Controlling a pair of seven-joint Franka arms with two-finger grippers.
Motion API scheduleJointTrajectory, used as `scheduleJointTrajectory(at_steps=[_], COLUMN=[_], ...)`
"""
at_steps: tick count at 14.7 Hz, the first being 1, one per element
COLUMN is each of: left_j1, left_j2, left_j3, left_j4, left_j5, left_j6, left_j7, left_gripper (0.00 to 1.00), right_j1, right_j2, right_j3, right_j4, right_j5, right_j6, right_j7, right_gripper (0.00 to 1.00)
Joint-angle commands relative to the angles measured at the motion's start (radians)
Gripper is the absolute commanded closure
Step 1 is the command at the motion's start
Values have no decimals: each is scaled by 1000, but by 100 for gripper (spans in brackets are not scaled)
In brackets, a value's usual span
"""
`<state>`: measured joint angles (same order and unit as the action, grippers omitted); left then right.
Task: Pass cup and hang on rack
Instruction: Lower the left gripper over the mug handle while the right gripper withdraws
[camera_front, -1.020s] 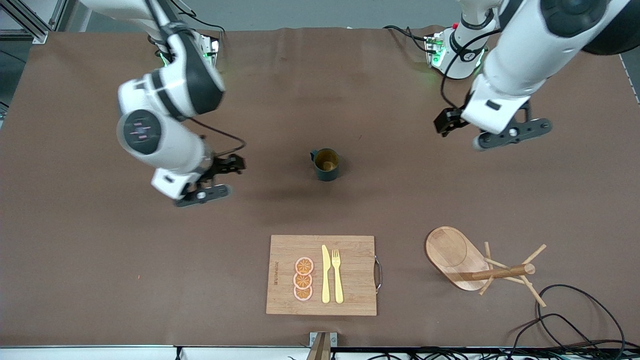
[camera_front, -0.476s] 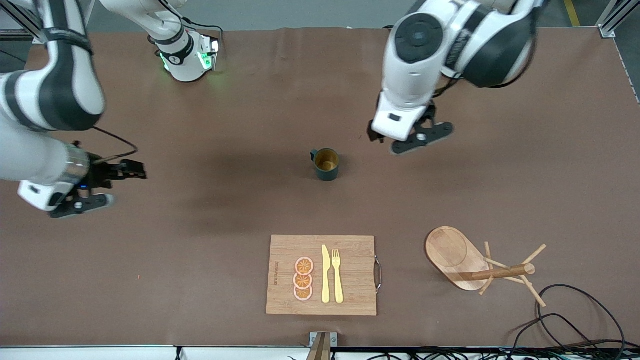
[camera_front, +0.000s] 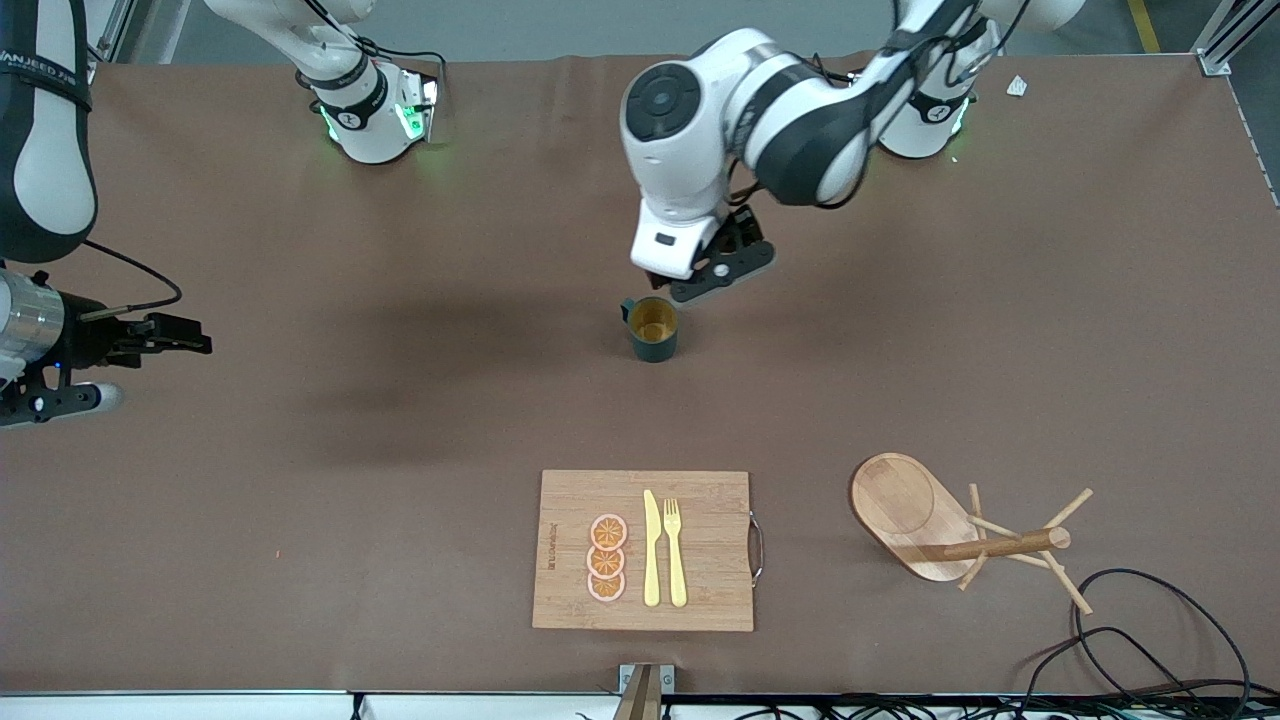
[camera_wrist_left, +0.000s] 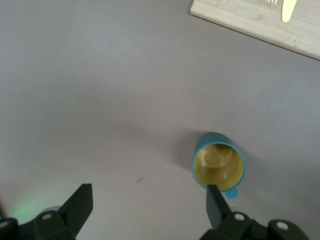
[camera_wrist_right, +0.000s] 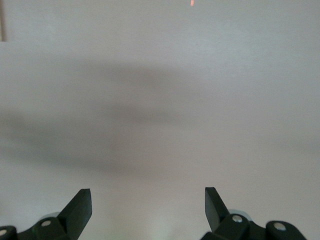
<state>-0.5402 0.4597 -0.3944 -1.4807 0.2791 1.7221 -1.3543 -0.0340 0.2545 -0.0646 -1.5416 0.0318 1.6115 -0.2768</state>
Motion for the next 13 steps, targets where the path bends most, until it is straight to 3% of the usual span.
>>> scheduleJointTrajectory(at_steps=[1,7,13], left_j1=[-88,-237,-337], left_j2=[115,250,361], left_j3=[8,12,14], left_j4=[94,99,97], left_j5=[81,302,563], left_j6=[22,129,140], left_j7=[-122,-406,-691], left_gripper=[0,0,6], right_j1=[3,-10,-37], right_j2=[-14,3,14], right_j3=[25,20,19], right_j4=[37,83,109], right_j5=[-61,-67,-53], right_j6=[-35,-32,-27], right_j7=[7,13,11], right_gripper=[0,0,0])
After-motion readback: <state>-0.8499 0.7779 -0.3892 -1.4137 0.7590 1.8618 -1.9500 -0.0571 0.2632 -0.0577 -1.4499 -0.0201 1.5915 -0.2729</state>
